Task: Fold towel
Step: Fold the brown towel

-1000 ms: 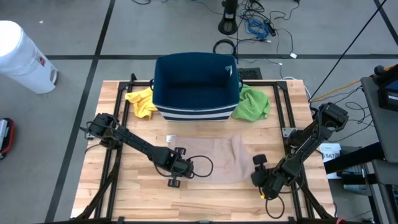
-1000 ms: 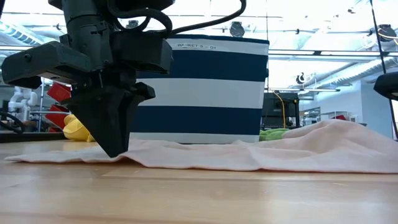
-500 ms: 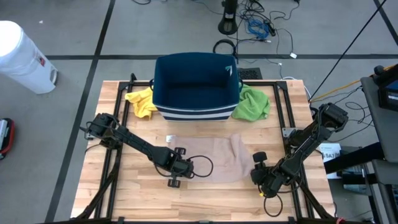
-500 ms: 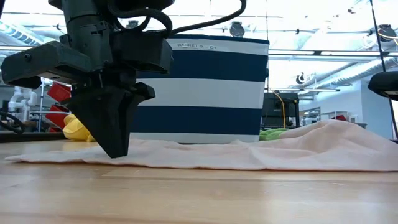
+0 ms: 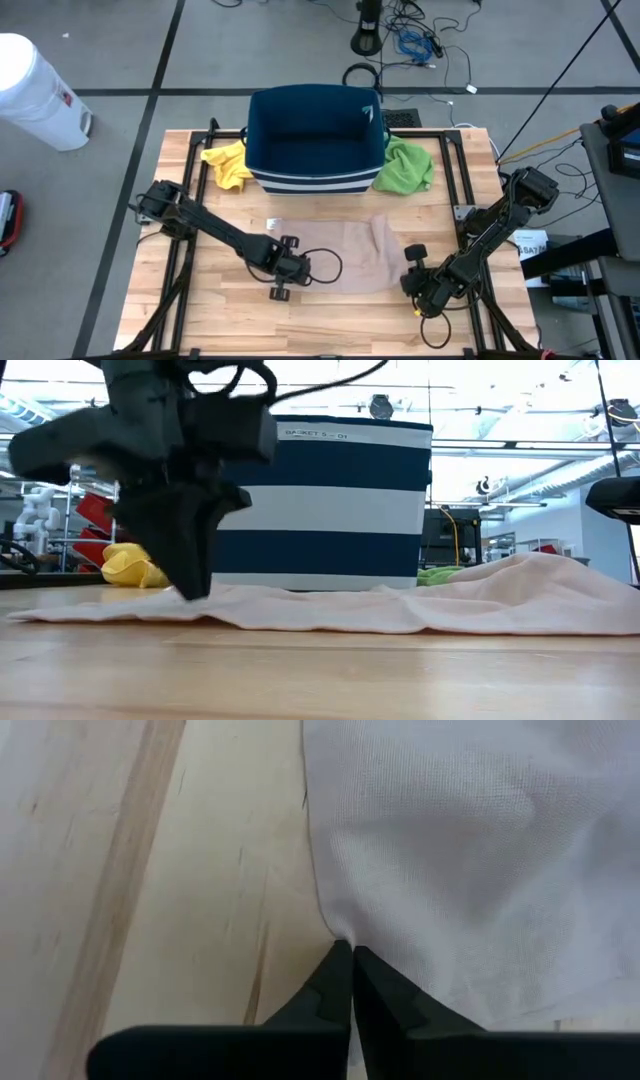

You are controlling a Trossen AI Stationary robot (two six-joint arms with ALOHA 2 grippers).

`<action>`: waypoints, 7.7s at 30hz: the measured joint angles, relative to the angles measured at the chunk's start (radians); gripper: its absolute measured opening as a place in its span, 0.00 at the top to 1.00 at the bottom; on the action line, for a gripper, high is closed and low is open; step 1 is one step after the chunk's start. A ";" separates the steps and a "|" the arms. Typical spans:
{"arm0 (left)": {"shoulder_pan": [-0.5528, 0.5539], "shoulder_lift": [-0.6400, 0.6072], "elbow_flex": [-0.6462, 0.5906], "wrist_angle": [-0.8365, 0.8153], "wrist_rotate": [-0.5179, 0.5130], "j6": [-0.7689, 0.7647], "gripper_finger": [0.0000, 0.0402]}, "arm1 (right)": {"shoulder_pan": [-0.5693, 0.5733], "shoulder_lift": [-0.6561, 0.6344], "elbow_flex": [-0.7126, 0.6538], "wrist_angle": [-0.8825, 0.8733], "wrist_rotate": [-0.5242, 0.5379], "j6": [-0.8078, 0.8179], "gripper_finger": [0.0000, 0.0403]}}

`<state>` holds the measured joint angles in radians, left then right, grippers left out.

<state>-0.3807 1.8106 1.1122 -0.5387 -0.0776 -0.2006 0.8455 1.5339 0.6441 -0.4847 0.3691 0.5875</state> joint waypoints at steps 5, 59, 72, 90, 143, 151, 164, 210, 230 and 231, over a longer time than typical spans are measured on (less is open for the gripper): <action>-0.009 -0.066 0.000 -0.009 -0.043 0.000 0.84 | 0.000 0.001 -0.001 0.002 0.000 0.003 1.00; -0.156 -0.005 -0.001 -0.147 -0.089 -0.051 0.99 | -0.002 -0.087 -0.009 0.052 -0.013 -0.017 1.00; -0.244 -0.548 0.000 -0.116 -0.343 -0.004 1.00 | 0.000 -0.612 0.118 0.034 -0.069 -0.266 1.00; -0.292 -0.664 0.002 -0.110 -0.474 0.076 1.00 | -0.016 -0.798 0.241 -0.166 -0.082 -0.330 1.00; -0.027 -0.051 0.002 -0.206 0.243 0.076 0.61 | -0.183 -0.621 -0.068 -0.006 -0.347 -0.069 0.56; -0.030 -0.055 0.002 -0.108 0.141 0.078 0.61 | -0.183 -0.585 -0.068 0.027 -0.308 -0.090 0.59; -0.021 -0.054 0.002 0.200 0.013 0.184 0.61 | -0.164 -0.427 -0.068 0.123 -0.322 -0.029 0.59; 0.091 0.200 0.005 0.571 0.099 0.288 0.61 | 0.014 0.022 -0.065 0.429 -0.232 0.003 0.99; 0.091 0.203 0.003 0.574 0.095 0.292 0.61 | -0.083 0.027 0.325 -0.094 -0.081 -0.352 1.00; 0.091 0.203 0.003 0.575 0.095 0.292 0.61 | -0.100 0.027 0.339 -0.096 -0.079 -0.393 1.00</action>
<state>-0.2901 2.0139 1.1152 0.0366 0.0170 0.0915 0.7452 1.5608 0.9829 -0.5804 0.2900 0.1944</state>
